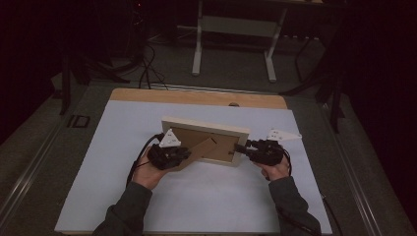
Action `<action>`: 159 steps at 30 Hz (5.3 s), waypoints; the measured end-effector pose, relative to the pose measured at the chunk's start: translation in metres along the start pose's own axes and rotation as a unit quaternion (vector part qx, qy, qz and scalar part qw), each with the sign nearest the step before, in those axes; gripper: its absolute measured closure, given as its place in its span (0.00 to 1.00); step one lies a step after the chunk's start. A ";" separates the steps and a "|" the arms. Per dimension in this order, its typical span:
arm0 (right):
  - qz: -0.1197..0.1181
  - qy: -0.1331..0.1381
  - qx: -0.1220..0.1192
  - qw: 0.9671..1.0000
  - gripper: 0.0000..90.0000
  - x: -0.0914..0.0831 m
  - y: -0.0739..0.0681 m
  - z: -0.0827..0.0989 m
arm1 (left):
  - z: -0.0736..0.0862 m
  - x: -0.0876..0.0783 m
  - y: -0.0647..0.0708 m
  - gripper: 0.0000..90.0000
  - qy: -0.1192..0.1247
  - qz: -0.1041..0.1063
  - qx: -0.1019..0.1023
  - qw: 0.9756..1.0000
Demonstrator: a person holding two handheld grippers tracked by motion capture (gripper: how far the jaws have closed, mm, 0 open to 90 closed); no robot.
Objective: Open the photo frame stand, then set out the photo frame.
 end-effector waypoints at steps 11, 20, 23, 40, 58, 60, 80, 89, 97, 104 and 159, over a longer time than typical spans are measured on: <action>0.000 -0.006 -0.019 1.000 0.71 0.000 -0.007 0.005 | -0.006 0.002 -0.011 0.81 -0.003 -0.030 0.004 1.000; 0.045 -0.025 -0.064 0.997 0.74 0.003 -0.009 -0.002 | -0.007 -0.004 -0.008 0.86 0.014 -0.015 -0.008 1.000; 0.054 -0.026 -0.075 0.995 0.73 0.004 -0.008 -0.004 | -0.005 -0.005 -0.003 0.88 0.018 -0.005 -0.010 1.000; 0.036 -0.015 -0.080 0.996 0.71 0.002 -0.012 0.001 | 0.004 -0.010 0.014 0.81 0.061 0.122 -0.017 0.990; -0.021 -0.019 -0.071 0.997 0.65 -0.001 -0.018 0.013 | 0.006 -0.022 0.007 0.79 0.097 0.130 -0.028 0.986; -0.022 -0.022 -0.071 0.997 0.65 -0.001 -0.019 0.013 | 0.008 -0.025 0.004 0.79 0.099 0.121 -0.032 0.987; -0.002 -0.058 -0.085 0.995 0.58 -0.006 -0.015 0.024 | 0.015 -0.023 -0.004 0.79 0.068 0.028 -0.021 0.997; 0.020 -0.082 -0.097 0.992 0.60 -0.009 -0.011 0.031 | 0.020 -0.028 -0.009 0.78 0.074 0.013 -0.032 0.997; 0.036 -0.095 -0.100 0.990 0.62 -0.016 -0.007 0.037 | 0.028 -0.034 -0.016 0.78 0.076 -0.007 -0.051 0.996; 0.082 -0.125 -0.119 0.982 0.65 -0.022 -0.008 0.037 | 0.035 -0.041 -0.021 0.78 0.082 -0.026 -0.065 0.994; 0.073 -0.100 -0.123 0.985 0.60 -0.008 -0.025 0.028 | 0.032 -0.048 -0.027 0.90 0.093 -0.072 -0.081 0.990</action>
Point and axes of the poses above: each handheld gripper's, and its own axes: x roughly forward along the jaws, z roughly out of its underside, y roughly to its right, the point moved 3 cm from there along x, roughly forward along the jaws, and after that the axes turned 7 degrees about z, right-handed, at the moved point
